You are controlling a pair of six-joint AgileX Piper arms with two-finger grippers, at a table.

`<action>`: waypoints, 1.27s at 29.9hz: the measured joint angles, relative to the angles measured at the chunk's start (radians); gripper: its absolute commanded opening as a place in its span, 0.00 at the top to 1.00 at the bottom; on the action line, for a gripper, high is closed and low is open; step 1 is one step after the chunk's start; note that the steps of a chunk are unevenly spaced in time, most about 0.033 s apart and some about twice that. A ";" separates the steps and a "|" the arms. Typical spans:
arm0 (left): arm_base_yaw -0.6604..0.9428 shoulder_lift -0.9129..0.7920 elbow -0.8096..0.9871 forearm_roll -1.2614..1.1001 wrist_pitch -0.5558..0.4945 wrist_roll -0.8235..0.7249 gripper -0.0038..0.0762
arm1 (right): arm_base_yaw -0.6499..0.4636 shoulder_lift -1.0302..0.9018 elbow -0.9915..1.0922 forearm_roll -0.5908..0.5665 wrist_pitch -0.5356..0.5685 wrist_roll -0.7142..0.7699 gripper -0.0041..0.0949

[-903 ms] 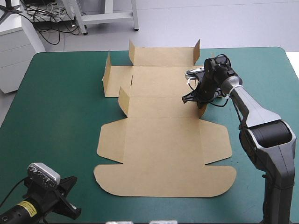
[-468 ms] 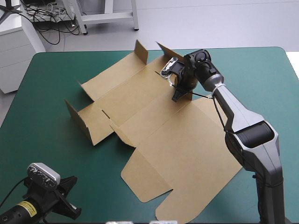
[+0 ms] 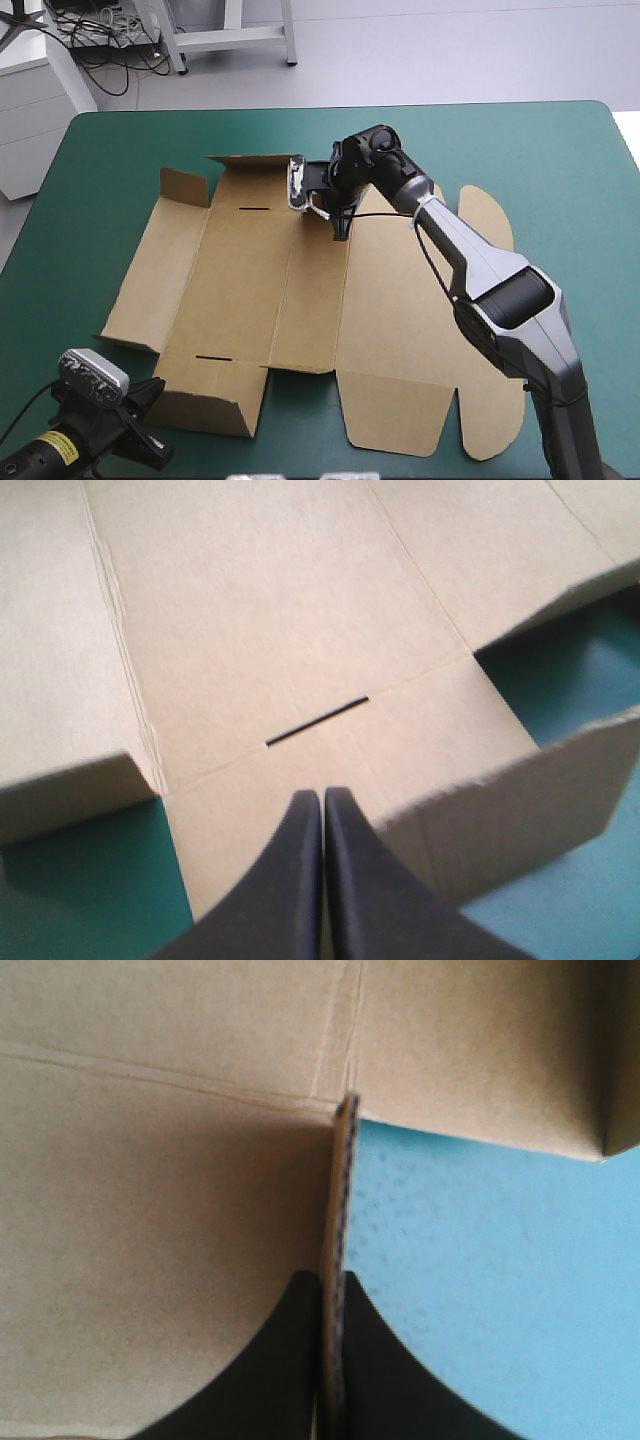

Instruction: Fold the box

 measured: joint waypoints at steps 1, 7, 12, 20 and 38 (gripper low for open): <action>0.000 0.000 0.000 0.000 0.000 0.000 0.96 | 0.003 0.000 0.000 0.026 -0.001 -0.022 0.96; 0.000 0.000 0.000 0.000 0.000 0.000 0.96 | 0.004 0.002 0.000 0.077 -0.012 -0.064 0.96; 0.000 0.000 0.000 -0.001 0.000 0.000 0.96 | 0.004 0.003 0.000 0.076 -0.032 -0.018 0.91; 0.000 0.000 0.000 -0.001 0.000 0.000 0.96 | 0.001 0.003 0.000 0.074 -0.075 0.074 0.48; 0.000 0.000 0.000 -0.001 -0.001 0.000 0.96 | -0.372 -0.301 0.035 -0.052 0.016 0.520 0.97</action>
